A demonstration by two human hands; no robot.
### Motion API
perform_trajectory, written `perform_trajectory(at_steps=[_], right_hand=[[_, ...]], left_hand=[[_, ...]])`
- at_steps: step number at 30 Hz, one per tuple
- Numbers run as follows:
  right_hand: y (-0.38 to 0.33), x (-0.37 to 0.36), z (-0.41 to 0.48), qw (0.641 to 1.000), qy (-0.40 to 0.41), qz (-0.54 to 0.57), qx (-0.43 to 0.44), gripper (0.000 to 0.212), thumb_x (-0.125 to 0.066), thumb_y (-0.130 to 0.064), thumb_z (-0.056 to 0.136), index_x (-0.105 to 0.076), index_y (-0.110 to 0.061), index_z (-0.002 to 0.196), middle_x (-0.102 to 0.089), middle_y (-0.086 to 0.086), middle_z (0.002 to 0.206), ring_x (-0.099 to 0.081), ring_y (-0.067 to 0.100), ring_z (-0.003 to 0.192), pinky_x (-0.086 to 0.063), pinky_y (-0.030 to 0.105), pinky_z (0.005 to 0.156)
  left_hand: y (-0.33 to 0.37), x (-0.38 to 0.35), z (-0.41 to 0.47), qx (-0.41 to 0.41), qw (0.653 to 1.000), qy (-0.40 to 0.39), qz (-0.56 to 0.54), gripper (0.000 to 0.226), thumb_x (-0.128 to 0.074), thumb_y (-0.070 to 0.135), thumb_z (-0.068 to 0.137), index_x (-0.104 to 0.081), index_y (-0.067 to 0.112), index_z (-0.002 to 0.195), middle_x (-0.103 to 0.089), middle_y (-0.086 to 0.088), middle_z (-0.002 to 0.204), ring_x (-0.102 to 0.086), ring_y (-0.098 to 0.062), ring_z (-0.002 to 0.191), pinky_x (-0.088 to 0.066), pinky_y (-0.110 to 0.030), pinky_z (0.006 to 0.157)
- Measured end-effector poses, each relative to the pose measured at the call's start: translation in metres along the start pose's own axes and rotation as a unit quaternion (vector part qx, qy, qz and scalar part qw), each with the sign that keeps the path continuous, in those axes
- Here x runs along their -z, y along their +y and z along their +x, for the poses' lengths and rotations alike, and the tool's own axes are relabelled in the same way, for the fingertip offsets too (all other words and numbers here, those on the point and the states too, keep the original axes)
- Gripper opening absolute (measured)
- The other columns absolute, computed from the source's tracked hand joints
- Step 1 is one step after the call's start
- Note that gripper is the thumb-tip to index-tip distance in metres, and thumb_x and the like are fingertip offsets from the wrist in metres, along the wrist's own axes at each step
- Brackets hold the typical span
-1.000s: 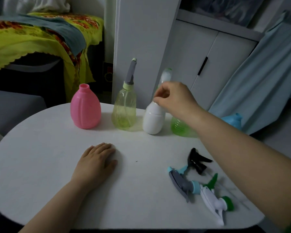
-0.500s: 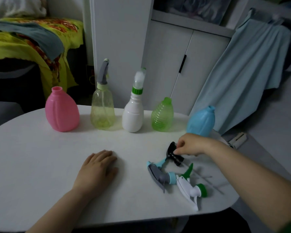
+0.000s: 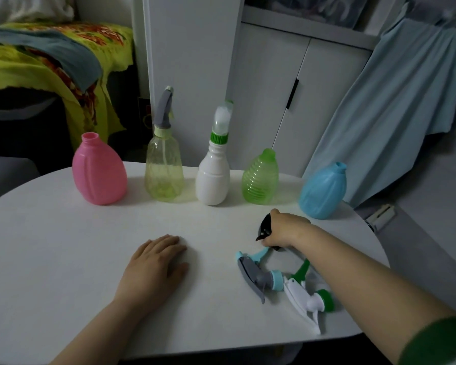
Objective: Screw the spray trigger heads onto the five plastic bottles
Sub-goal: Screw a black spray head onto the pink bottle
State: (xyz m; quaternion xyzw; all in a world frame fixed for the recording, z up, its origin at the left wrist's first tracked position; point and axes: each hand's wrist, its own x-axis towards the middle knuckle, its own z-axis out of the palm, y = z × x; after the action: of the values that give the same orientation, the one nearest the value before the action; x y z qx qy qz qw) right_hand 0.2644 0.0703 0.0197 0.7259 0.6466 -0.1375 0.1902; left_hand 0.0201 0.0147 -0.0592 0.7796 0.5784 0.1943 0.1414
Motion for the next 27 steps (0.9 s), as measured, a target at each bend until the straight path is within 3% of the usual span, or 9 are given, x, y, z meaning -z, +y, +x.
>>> perform_trajectory(at_steps=[2, 5, 8, 9, 11, 13, 21, 25, 27], right_hand=[[0.002, 0.007, -0.002, 0.999, -0.030, 0.024, 0.015, 0.051, -0.057, -0.029, 0.078, -0.038, -0.006, 0.120, -0.058, 0.009, 0.111, -0.055, 0.023, 0.093, -0.046, 0.027, 0.067], [0.004, 0.023, -0.006, 0.996, -0.075, 0.029, 0.033, 0.046, -0.056, -0.033, 0.078, -0.048, -0.010, 0.117, -0.059, 0.002, 0.090, -0.050, 0.014, 0.072, -0.036, 0.021, 0.047], [0.000, 0.027, -0.001, 0.995, -0.078, 0.036, 0.041, 0.031, -0.055, -0.049, 0.078, -0.058, -0.019, 0.082, -0.059, 0.000, 0.079, -0.051, 0.014, 0.067, -0.035, 0.023, 0.049], [-0.004, 0.025, 0.001, 0.996, -0.070, 0.050, 0.033, 0.037, -0.053, -0.055, 0.077, -0.055, -0.019, 0.075, -0.056, -0.001, 0.073, -0.051, 0.014, 0.064, -0.036, 0.024, 0.052], [-0.013, 0.017, 0.005, 0.997, -0.027, 0.075, 0.008, 0.058, -0.050, -0.065, 0.072, -0.055, -0.012, 0.098, -0.059, 0.002, 0.089, -0.057, 0.019, 0.081, -0.042, 0.027, 0.066], [-0.020, 0.006, 0.009, 0.997, 0.040, 0.059, -0.039, 0.080, -0.050, -0.068, 0.068, -0.037, -0.011, 0.123, -0.057, 0.005, 0.114, -0.055, 0.025, 0.104, -0.042, 0.033, 0.076], [-0.034, 0.002, 0.014, 0.997, 0.038, 0.046, -0.040, 0.054, -0.054, -0.028, 0.078, -0.032, -0.005, 0.122, -0.055, 0.011, 0.118, -0.053, 0.030, 0.107, -0.038, 0.031, 0.075], [-0.033, 0.011, 0.005, 0.997, -0.006, 0.079, 0.009, 0.032, -0.057, -0.021, 0.075, -0.045, -0.006, 0.101, -0.052, 0.004, 0.077, -0.052, 0.022, 0.072, -0.036, 0.027, 0.055], [-0.031, 0.018, -0.001, 0.995, -0.001, 0.098, 0.026, 0.023, -0.057, -0.018, 0.075, -0.048, -0.006, 0.092, -0.048, 0.003, 0.071, -0.049, 0.021, 0.067, -0.035, 0.026, 0.051]], left_hand=[[-0.001, -0.001, 0.001, 0.000, 1.000, 0.001, 0.001, 0.057, -0.031, 0.050, 0.074, -0.047, 0.027, 0.124, -0.042, 0.006, 0.141, -0.030, -0.010, 0.134, -0.017, -0.027, 0.111], [-0.002, -0.001, 0.001, -0.001, 1.000, -0.006, 0.002, 0.054, -0.031, 0.049, 0.077, -0.046, 0.028, 0.124, -0.040, 0.006, 0.142, -0.029, -0.009, 0.134, -0.016, -0.027, 0.111], [-0.002, -0.001, 0.001, -0.002, 1.000, -0.011, -0.004, 0.060, -0.028, 0.051, 0.072, -0.046, 0.028, 0.124, -0.040, 0.007, 0.141, -0.028, -0.009, 0.134, -0.015, -0.027, 0.112], [-0.002, 0.000, 0.000, -0.002, 1.000, -0.012, -0.004, 0.060, -0.028, 0.051, 0.072, -0.046, 0.028, 0.124, -0.041, 0.007, 0.141, -0.029, -0.009, 0.134, -0.016, -0.027, 0.112], [-0.003, -0.001, 0.000, -0.002, 1.000, -0.011, -0.003, 0.060, -0.028, 0.052, 0.072, -0.047, 0.028, 0.123, -0.041, 0.007, 0.141, -0.029, -0.009, 0.134, -0.016, -0.028, 0.112], [-0.003, -0.001, 0.001, -0.002, 1.000, -0.009, -0.004, 0.060, -0.028, 0.052, 0.072, -0.047, 0.028, 0.123, -0.041, 0.007, 0.141, -0.029, -0.009, 0.134, -0.016, -0.028, 0.112], [-0.003, -0.002, 0.000, -0.006, 1.000, 0.012, -0.020, 0.058, -0.031, 0.049, 0.072, -0.050, 0.025, 0.121, -0.044, 0.005, 0.139, -0.032, -0.011, 0.133, -0.018, -0.028, 0.111], [-0.002, -0.001, 0.000, -0.008, 1.000, 0.018, -0.025, 0.058, -0.032, 0.049, 0.072, -0.051, 0.025, 0.121, -0.045, 0.004, 0.139, -0.033, -0.011, 0.133, -0.019, -0.028, 0.111], [-0.002, -0.001, 0.000, -0.007, 0.999, 0.017, -0.028, 0.058, -0.032, 0.049, 0.072, -0.051, 0.024, 0.121, -0.045, 0.004, 0.138, -0.033, -0.011, 0.132, -0.019, -0.029, 0.111]])
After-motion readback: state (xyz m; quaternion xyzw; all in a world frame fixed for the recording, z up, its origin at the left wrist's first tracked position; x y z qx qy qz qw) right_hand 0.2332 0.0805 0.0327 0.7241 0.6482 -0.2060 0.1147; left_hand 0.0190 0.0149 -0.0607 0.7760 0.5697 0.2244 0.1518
